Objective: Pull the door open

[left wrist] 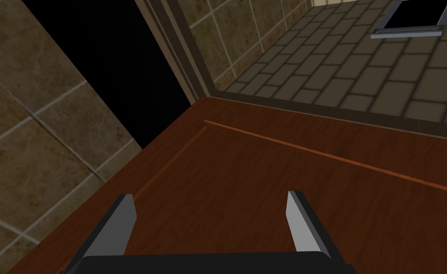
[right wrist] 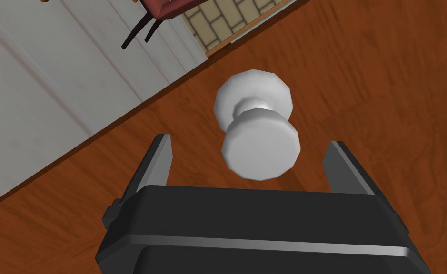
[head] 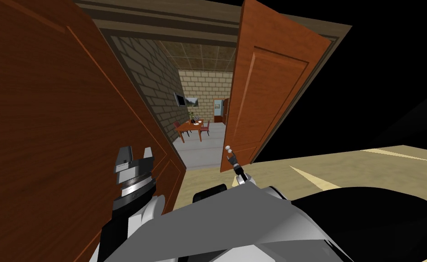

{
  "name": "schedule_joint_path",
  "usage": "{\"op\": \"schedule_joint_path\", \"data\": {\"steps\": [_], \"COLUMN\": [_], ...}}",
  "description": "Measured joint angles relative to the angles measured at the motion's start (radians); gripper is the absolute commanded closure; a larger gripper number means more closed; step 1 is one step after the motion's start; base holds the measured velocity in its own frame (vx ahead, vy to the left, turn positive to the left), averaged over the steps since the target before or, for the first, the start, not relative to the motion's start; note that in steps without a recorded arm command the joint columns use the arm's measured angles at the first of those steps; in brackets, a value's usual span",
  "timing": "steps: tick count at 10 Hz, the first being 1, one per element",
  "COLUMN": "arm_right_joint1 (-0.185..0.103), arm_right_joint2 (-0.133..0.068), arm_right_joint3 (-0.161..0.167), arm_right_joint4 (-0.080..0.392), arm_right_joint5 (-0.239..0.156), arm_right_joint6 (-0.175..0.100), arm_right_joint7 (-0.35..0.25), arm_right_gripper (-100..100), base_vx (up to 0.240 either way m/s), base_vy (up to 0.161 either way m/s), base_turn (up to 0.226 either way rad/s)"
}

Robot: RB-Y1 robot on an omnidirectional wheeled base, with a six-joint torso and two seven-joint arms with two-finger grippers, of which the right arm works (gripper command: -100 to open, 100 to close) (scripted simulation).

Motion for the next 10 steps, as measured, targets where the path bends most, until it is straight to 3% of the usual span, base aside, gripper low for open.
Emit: {"op": "schedule_joint_path", "data": {"steps": [10], "arm_right_joint1": [-0.047], "arm_right_joint2": [0.011], "arm_right_joint3": [0.042], "arm_right_joint4": [0.028], "arm_right_joint5": [-0.096], "arm_right_joint6": [0.032], "arm_right_joint7": [-0.248], "arm_right_gripper": [-100], "base_vx": [-0.061], "base_vy": [-0.029], "base_turn": [0.029]}}
